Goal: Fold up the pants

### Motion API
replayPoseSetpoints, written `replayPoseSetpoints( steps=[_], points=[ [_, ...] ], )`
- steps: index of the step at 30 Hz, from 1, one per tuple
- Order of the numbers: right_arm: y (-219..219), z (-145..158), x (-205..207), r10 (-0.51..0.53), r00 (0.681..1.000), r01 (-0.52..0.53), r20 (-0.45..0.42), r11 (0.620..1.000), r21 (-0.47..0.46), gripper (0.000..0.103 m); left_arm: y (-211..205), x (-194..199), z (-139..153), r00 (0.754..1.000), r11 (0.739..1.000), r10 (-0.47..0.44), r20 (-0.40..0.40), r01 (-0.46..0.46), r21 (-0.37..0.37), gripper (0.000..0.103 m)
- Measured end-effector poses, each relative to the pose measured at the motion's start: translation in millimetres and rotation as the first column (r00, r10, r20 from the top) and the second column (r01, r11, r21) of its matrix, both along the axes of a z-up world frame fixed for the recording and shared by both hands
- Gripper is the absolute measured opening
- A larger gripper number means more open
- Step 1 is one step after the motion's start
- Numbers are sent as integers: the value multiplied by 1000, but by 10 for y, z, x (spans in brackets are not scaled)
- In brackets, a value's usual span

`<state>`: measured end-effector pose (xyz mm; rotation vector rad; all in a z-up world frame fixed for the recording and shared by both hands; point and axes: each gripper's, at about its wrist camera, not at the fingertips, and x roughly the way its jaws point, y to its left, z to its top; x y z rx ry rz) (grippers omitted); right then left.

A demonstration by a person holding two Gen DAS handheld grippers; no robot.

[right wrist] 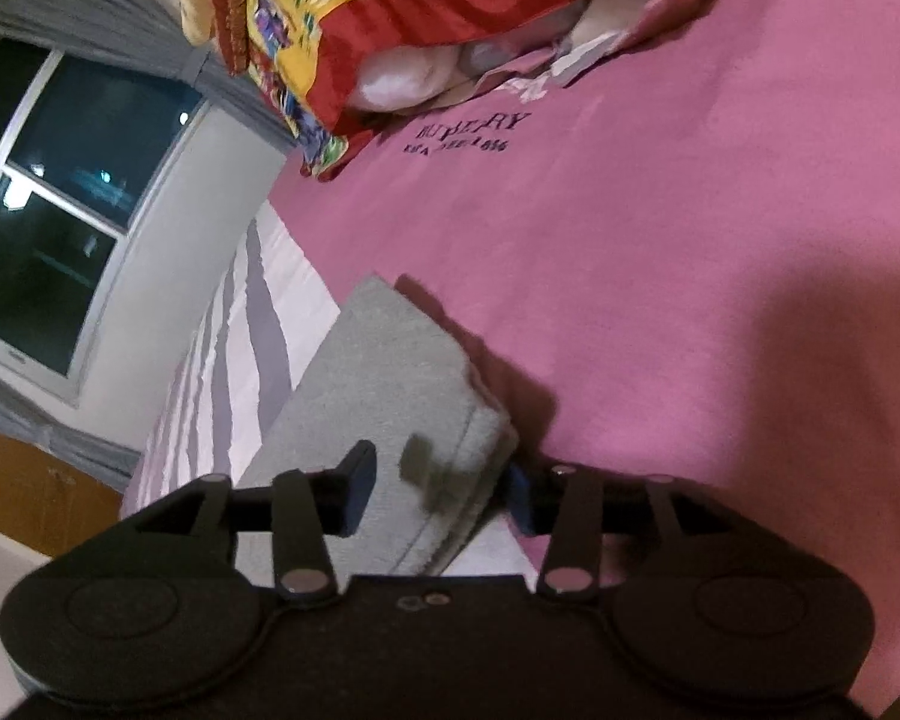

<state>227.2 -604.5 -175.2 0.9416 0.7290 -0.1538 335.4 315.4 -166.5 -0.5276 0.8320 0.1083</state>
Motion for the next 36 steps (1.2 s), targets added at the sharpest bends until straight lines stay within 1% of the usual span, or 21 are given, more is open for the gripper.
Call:
replayPoseSetpoints(
  steps=[1,3,4,5,7,8,11,13,16,18,20,21,22,24,27,29,30,32,33,35,36],
  points=[
    [11,25,44,3,1000,-4,-31,999,-32,22,1,-30,18,1000,1000,5,10,-5,3,28],
    [8,50,96,4,998,-7,-58,999,-53,18,-7,-103,96,999,1000,25,40,-25,-1,28],
    [21,80,112,5,998,-10,-66,998,-69,17,-20,-139,135,998,1000,24,59,-24,-5,33],
    [62,140,133,14,997,-21,-75,994,-104,17,-18,-206,179,997,1000,11,79,-10,-17,53],
    [185,304,177,40,996,-54,-76,980,-191,16,-6,-366,297,991,1000,-9,132,12,-22,73],
    [258,412,194,57,997,-69,-59,972,-224,16,5,-435,342,989,1000,-13,151,15,-13,76],
    [545,748,326,119,993,-120,-23,939,-323,16,100,-644,363,989,1000,-5,147,5,-2,76],
    [824,976,488,180,984,-166,1,910,-381,16,230,-786,297,992,999,41,118,-40,-13,76],
    [1279,1228,743,259,965,-222,31,877,-426,16,462,-1037,157,987,991,125,104,-119,-60,76],
    [1709,1392,909,339,939,-274,62,842,-465,16,575,-1223,89,981,986,149,128,-137,-96,76],
    [2211,1512,1057,438,895,-345,82,799,-493,16,639,-1389,39,976,983,159,147,-143,-114,76],
    [2462,1546,1109,486,869,-380,92,775,-505,17,664,-1442,39,975,983,161,155,-143,-117,76],
    [2742,1565,1145,542,835,-420,99,743,-521,17,701,-1507,47,973,982,166,159,-148,-120,76],
    [3264,1531,1172,641,763,-498,86,668,-554,17,750,-1583,48,971,980,175,163,-157,-121,76],
    [3955,1315,1084,767,640,-612,48,546,-571,16,793,-1631,49,969,980,185,164,-170,-103,76],
    [4303,1130,937,832,555,-665,6,448,-598,16,784,-1604,77,969,981,190,160,-181,-70,76],
    [4433,1043,860,851,525,-681,-24,402,-612,16,796,-1610,98,969,982,191,155,-186,-44,76],
    [4625,902,696,873,481,-690,-77,323,-648,17,830,-1627,155,970,981,190,151,-193,4,76],
    [4717,868,639,880,466,-680,-93,289,-674,17,848,-1635,171,970,980,190,149,-196,26,76],
    [4844,801,444,899,419,-654,-129,201,-729,17,911,-1653,179,974,982,181,138,-188,37,76],
    [4888,776,369,904,402,-637,-144,164,-753,17,932,-1661,170,974,982,181,135,-187,36,76]
  ],
)
